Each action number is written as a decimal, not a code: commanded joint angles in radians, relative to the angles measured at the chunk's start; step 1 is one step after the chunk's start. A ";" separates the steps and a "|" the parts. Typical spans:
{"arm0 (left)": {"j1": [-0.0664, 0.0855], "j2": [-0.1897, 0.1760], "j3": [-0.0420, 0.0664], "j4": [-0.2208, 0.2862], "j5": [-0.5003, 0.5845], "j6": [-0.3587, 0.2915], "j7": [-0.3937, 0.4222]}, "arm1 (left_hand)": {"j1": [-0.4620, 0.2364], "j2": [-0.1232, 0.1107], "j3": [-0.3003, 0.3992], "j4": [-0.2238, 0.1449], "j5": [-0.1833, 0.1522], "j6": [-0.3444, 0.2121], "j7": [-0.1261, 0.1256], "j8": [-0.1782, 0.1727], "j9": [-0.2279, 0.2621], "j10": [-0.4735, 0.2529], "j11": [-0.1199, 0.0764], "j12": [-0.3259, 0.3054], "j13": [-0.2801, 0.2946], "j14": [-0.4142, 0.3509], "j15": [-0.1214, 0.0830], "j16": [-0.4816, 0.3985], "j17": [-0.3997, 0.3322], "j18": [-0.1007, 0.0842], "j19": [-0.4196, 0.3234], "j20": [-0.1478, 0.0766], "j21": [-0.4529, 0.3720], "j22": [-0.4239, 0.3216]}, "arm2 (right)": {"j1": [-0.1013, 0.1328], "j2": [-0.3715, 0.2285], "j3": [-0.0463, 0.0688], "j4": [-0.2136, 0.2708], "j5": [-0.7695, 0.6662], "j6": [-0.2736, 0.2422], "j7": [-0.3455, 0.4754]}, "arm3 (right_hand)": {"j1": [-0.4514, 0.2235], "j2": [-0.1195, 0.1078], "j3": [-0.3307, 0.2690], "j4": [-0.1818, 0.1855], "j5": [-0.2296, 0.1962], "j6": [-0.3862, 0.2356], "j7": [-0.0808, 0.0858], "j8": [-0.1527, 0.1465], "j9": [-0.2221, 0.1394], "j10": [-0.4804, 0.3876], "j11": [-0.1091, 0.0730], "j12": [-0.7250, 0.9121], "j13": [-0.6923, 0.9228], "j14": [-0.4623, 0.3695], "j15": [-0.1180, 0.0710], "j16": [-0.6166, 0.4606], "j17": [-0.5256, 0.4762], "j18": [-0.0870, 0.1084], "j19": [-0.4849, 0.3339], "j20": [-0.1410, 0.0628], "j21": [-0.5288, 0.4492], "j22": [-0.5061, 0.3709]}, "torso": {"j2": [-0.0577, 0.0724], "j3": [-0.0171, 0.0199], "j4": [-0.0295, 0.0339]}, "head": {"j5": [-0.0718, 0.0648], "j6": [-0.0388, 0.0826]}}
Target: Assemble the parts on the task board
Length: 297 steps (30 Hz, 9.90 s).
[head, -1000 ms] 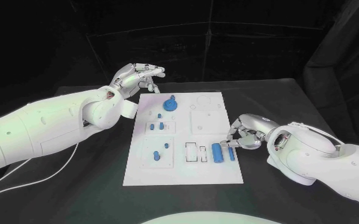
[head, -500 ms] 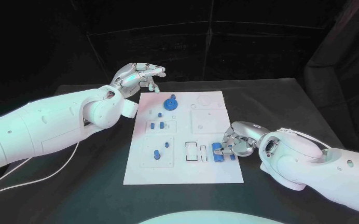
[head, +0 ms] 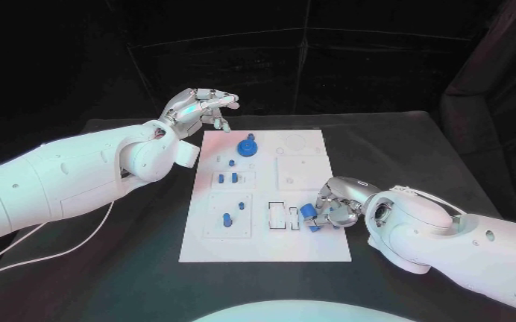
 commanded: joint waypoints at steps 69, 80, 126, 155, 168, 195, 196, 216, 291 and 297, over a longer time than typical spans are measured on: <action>0.002 0.010 0.001 -0.002 -0.001 0.016 0.004 | 0.002 0.010 -0.010 0.000 -0.001 0.004 -0.003 -0.006 0.000 0.002 0.002 -0.005 0.001 -0.006 -0.001 0.005 -0.002 0.005 0.004 -0.001 -0.006 -0.003 | -0.003 0.127 -0.001 0.019 0.200 -0.161 -0.100 | -0.013 0.105 -0.067 0.001 0.197 0.054 -0.035 0.055 0.097 0.021 -0.031 -0.013 0.040 0.066 -0.023 0.011 0.048 -0.022 0.032 -0.020 0.031 0.154 | 0.001 0.0009 0.0010 | 0.019 -0.001; 0.003 0.009 0.001 0.000 -0.001 0.015 0.003 | 0.002 0.010 -0.010 0.000 -0.001 0.004 -0.003 -0.006 0.000 0.002 0.002 -0.005 0.001 -0.006 -0.001 0.005 -0.002 0.005 0.004 -0.001 -0.006 -0.003 | -0.003 0.139 -0.001 0.012 0.199 -0.160 -0.117 | -0.031 0.110 -0.087 0.001 0.138 0.057 -0.036 0.046 0.109 0.014 -0.031 -0.042 0.022 0.062 -0.023 0.001 0.030 -0.020 0.024 -0.021 0.024 0.145 | 0.000 0.0000 -0.0005 | 0.023 -0.003; 0.003 0.005 0.001 0.001 -0.001 0.016 0.001 | 0.004 0.013 -0.014 0.001 -0.001 0.004 -0.003 -0.007 0.000 0.002 0.003 -0.005 0.001 -0.006 0.000 0.006 -0.003 0.005 0.005 -0.001 -0.007 -0.004 | 0.014 0.003 0.000 0.085 0.188 -0.173 -0.021 | 0.062 0.115 -0.092 -0.070 0.046 -0.036 0.002 -0.049 0.155 -0.007 -0.001 -0.153 -0.028 0.057 0.000 -0.035 -0.009 -0.012 0.004 -0.003 -0.004 0.117 | -0.002 0.0006 -0.0027 | 0.008 0.006; 0.002 0.015 0.000 -0.009 -0.001 0.022 0.003 | 0.005 0.014 -0.014 0.001 -0.001 0.004 -0.003 -0.007 0.000 0.002 0.002 -0.005 0.001 -0.007 -0.001 0.006 -0.003 0.005 0.005 -0.001 -0.007 -0.004 | 0.045 -0.112 -0.001 0.074 0.000 0.077 -0.153 | 0.078 0.121 -0.125 -0.044 -0.023 0.033 -0.014 -0.045 0.169 -0.017 -0.013 -0.197 -0.051 0.052 -0.008 -0.046 -0.023 -0.008 -0.006 -0.005 -0.014 0.108 | -0.003 0.0014 -0.0035 | -0.013 0.009; 0.002 0.014 0.000 -0.010 -0.001 0.024 0.002 | 0.006 0.015 -0.015 0.001 -0.001 0.005 -0.003 -0.007 0.000 0.002 0.002 -0.005 0.001 -0.007 -0.001 0.007 -0.003 0.005 0.005 -0.001 -0.008 -0.005 | 0.038 -0.077 -0.001 0.058 -0.024 0.096 -0.151 | 0.125 0.121 -0.121 -0.066 -0.009 0.036 -0.016 -0.043 0.175 -0.018 -0.016 -0.204 -0.052 0.053 -0.011 -0.048 -0.022 -0.008 -0.007 -0.008 -0.017 0.106 | -0.003 0.0014 -0.0068 | -0.012 0.005; 0.002 0.009 0.000 -0.008 -0.001 0.028 -0.003 | 0.006 0.015 -0.015 0.001 -0.001 0.005 -0.003 -0.007 0.000 0.002 0.002 -0.005 0.001 -0.007 -0.001 0.007 -0.003 0.005 0.005 -0.001 -0.008 -0.005 | 0.010 0.007 -0.001 0.027 -0.242 0.189 -0.200 | 0.226 0.124 -0.102 -0.133 -0.056 0.031 -0.013 -0.053 0.178 -0.029 -0.015 -0.235 -0.068 0.050 -0.011 -0.059 -0.035 -0.005 -0.015 -0.009 -0.027 0.097 | -0.003 0.0008 -0.0058 | -0.013 -0.003; 0.002 0.009 0.000 -0.008 -0.001 0.029 -0.004 | 0.006 0.015 -0.015 0.001 -0.001 0.005 -0.003 -0.007 0.000 0.002 0.002 -0.005 0.001 -0.007 -0.001 0.007 -0.003 0.005 0.005 -0.001 -0.008 -0.005 | 0.010 0.012 -0.001 0.024 -0.258 0.198 -0.204 | 0.226 0.124 -0.102 -0.133 -0.057 0.028 -0.012 -0.056 0.177 -0.032 -0.014 -0.241 -0.072 0.050 -0.010 -0.061 -0.038 -0.005 -0.018 -0.009 -0.029 0.094 | -0.003 0.0010 -0.0063 | -0.012 -0.002; 0.002 0.009 0.000 -0.006 -0.001 0.032 -0.007 | 0.006 0.016 -0.018 0.001 -0.001 0.005 -0.003 -0.008 0.000 0.002 0.002 -0.006 0.001 -0.007 -0.001 0.007 -0.004 0.005 0.005 -0.001 -0.008 -0.006 | 0.007 0.029 -0.001 0.036 -0.239 0.120 -0.220 | 0.286 0.175 0.032 -0.159 -0.042 0.023 -0.007 -0.104 0.140 -0.035 -0.010 -0.243 -0.067 0.054 -0.008 -0.057 -0.022 -0.007 -0.009 -0.007 -0.025 0.102 | -0.004 0.0009 -0.0044 | -0.003 0.001; 0.002 0.006 0.000 -0.003 -0.001 0.032 -0.015 | 0.015 0.020 -0.020 -0.003 -0.001 0.005 -0.004 -0.009 0.000 0.002 0.002 -0.007 0.001 -0.008 -0.001 0.008 -0.005 0.005 0.006 -0.001 -0.010 -0.007 | 0.008 0.069 -0.001 0.046 0.186 -0.011 -0.165 | 0.099 0.064 0.092 -0.004 0.160 0.075 -0.005 -0.145 0.077 0.000 -0.007 -0.180 -0.013 0.063 -0.004 -0.021 0.035 -0.021 0.030 -0.003 0.018 0.155 | -0.003 0.0013 -0.0063 | 0.009 -0.012; 0.002 0.007 0.000 -0.004 -0.001 0.036 -0.019 | 0.015 0.020 -0.021 -0.003 -0.001 0.005 -0.003 -0.009 0.000 0.002 0.002 -0.007 0.001 -0.008 -0.001 0.008 -0.005 0.005 0.006 -0.001 -0.010 -0.007 | 0.008 0.071 -0.001 0.042 0.175 -0.017 -0.171 | 0.076 0.061 0.076 -0.001 0.149 0.075 -0.004 -0.147 0.075 -0.001 -0.006 -0.183 -0.014 0.063 -0.003 -0.023 0.031 -0.020 0.027 -0.003 0.016 0.153 | -0.004 0.0013 -0.0062 | 0.009 -0.009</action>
